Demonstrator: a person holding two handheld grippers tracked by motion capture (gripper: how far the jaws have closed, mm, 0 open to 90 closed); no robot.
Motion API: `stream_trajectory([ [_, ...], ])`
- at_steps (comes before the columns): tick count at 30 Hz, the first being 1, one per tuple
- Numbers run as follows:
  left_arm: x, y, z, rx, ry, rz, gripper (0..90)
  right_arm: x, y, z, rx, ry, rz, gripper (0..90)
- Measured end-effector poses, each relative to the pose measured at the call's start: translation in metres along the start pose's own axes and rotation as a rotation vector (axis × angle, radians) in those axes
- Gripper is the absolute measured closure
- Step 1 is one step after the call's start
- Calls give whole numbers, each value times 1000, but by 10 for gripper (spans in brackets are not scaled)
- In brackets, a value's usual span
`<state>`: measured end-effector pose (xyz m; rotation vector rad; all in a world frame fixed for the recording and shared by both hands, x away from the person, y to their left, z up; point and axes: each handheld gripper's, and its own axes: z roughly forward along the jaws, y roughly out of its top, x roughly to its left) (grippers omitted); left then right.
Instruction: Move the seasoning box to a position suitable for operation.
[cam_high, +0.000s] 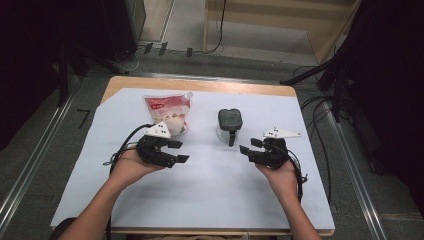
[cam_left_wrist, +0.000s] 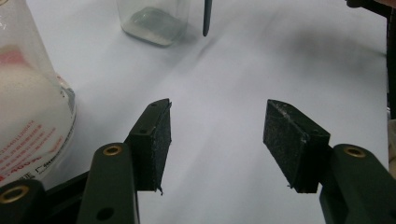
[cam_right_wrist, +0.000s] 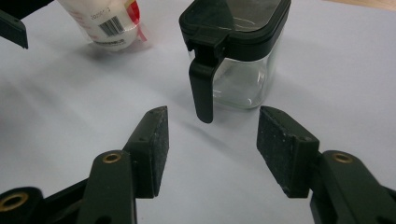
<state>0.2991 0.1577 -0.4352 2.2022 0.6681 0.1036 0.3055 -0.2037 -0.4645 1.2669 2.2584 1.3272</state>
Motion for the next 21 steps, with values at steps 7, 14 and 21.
stream_trajectory([
  [7,1,-1,-1,-12,0,-6,427,0,-1,0,3,-7,-2,445],
  [14,2,-1,-3,-3,5,-13,425,0,-2,1,5,-6,-6,457],
  [21,2,-2,-2,3,-1,-12,423,1,-3,1,3,-9,-4,464],
])
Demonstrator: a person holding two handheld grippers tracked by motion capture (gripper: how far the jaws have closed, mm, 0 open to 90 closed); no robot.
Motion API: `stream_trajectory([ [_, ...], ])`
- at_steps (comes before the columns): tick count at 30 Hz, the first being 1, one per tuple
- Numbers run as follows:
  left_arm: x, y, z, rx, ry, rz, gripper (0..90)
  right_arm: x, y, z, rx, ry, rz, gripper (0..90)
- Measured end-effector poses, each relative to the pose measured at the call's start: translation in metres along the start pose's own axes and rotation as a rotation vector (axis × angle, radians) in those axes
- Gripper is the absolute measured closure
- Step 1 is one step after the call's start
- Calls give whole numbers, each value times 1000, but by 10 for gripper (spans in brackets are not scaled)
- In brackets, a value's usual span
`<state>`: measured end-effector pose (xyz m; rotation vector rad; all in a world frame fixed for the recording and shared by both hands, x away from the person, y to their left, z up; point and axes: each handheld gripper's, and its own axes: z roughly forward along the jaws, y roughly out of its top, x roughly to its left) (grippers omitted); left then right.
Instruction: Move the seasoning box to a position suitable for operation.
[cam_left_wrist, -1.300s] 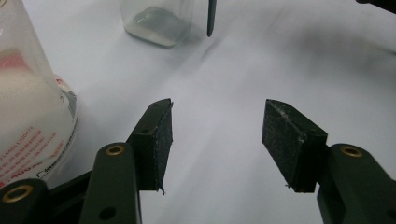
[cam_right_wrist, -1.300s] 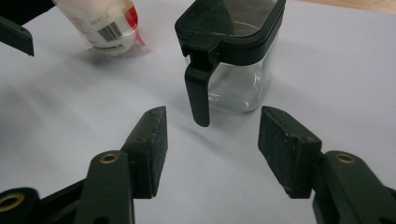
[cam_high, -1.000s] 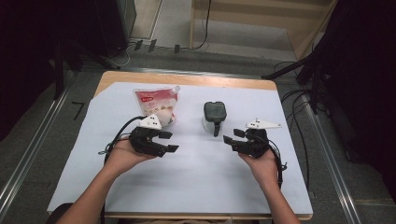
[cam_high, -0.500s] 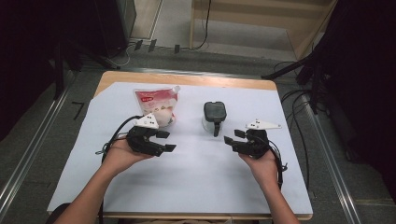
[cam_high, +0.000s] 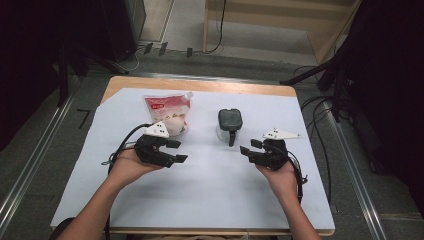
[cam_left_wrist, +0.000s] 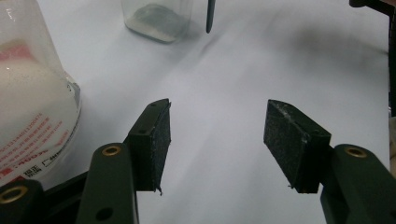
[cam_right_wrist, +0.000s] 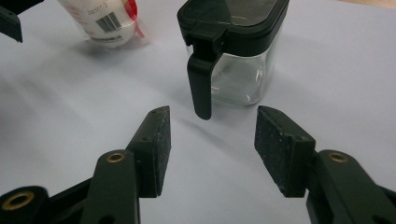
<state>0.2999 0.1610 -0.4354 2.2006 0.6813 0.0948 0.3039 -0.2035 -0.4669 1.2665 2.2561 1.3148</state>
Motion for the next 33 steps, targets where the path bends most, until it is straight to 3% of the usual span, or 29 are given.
stream_trajectory([
  [11,2,-1,-5,-10,-3,-13,419,6,17,-3,15,-66,-38,422],
  [19,3,-2,-5,-7,-9,-12,418,-3,37,13,28,-82,68,314],
  [25,3,-3,-4,2,-17,-13,419,0,51,27,18,-130,87,147],
  [30,3,-3,-4,-1,-20,-13,418,0,56,36,9,-161,123,139],
  [31,3,-3,-4,-1,-18,-14,418,0,56,38,1,-149,131,140],
  [33,4,-3,-5,-3,-17,-11,418,1,58,41,1,-161,119,140],
])
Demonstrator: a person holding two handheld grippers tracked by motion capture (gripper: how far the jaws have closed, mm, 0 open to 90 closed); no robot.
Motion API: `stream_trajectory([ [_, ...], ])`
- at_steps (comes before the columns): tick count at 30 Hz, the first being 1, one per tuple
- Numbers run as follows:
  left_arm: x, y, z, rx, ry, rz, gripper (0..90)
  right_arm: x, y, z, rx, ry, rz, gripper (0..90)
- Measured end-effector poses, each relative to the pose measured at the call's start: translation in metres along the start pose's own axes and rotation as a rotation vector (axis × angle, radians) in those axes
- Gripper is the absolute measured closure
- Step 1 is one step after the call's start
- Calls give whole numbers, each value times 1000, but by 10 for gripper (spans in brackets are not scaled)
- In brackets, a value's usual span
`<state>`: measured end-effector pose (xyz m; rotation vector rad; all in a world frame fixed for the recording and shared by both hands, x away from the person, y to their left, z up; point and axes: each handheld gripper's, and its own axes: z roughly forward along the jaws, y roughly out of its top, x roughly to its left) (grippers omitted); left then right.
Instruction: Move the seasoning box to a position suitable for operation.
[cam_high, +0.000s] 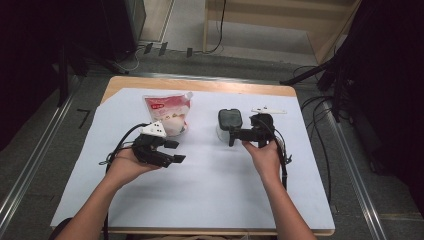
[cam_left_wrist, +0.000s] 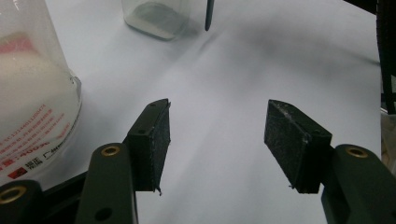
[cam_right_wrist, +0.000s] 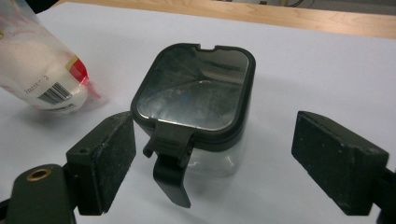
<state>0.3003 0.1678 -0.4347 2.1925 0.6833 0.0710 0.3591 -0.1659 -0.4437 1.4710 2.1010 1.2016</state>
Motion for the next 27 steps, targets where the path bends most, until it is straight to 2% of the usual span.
stream_trajectory([
  [7,1,0,-1,0,-1,-4,417,8,4,6,-33,-7,-19,172],
  [11,1,-1,1,7,5,-11,417,17,6,16,-34,-14,-18,118],
  [15,1,-1,2,11,2,-8,414,23,6,25,-29,-48,13,56],
  [18,0,-1,2,20,-2,-6,413,26,5,33,-21,-68,14,30],
  [22,0,-2,4,20,-7,-9,413,30,2,43,-21,-107,37,22],
  [27,0,-1,3,18,-5,-8,414,30,-5,59,14,-165,40,0],
])
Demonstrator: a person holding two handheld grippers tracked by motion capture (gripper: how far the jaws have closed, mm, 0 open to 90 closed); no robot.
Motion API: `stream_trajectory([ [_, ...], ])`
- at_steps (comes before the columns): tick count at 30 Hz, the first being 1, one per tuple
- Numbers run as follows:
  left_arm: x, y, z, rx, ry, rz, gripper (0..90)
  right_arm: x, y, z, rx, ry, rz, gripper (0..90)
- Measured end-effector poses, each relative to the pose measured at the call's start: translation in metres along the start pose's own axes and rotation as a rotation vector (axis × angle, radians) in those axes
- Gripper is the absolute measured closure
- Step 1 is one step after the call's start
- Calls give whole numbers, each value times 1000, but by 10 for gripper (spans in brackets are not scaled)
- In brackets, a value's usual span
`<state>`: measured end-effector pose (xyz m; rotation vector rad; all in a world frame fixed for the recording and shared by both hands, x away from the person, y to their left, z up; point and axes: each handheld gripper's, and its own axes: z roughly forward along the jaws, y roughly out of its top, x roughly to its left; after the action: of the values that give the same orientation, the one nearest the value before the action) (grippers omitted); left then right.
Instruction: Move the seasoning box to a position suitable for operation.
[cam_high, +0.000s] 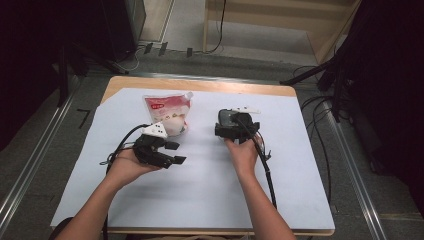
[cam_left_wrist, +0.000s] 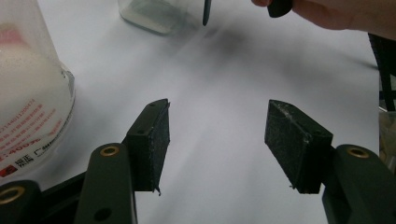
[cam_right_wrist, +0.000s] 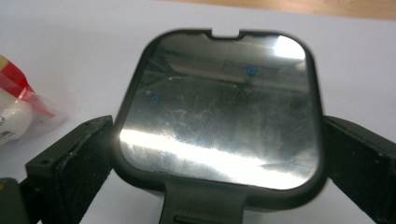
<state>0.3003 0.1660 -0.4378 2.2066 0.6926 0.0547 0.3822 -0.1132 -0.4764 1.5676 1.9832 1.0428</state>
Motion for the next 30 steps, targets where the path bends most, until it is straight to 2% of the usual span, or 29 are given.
stream_trajectory([
  [6,0,0,1,-3,-3,-4,414,0,-6,9,-6,-5,26,0],
  [7,1,0,1,-1,-3,-3,414,0,-8,13,-10,5,55,0],
  [9,1,0,1,-4,-5,-5,415,2,-9,15,-4,14,50,25],
  [11,1,0,1,-2,-3,-3,415,4,-10,16,-16,-12,48,51],
  [15,1,0,1,1,-4,2,416,2,-11,18,-38,-19,72,96],
  [21,2,-1,1,3,-6,-5,418,3,-12,18,-64,-31,41,117],
  [24,2,0,1,8,-4,-3,417,5,-12,15,-89,-59,-4,147],
  [26,2,-1,1,8,-9,-5,417,2,-12,13,-85,-52,-24,153],
  [30,2,-1,2,7,-9,-7,418,-8,-11,10,-87,-7,27,162],
])
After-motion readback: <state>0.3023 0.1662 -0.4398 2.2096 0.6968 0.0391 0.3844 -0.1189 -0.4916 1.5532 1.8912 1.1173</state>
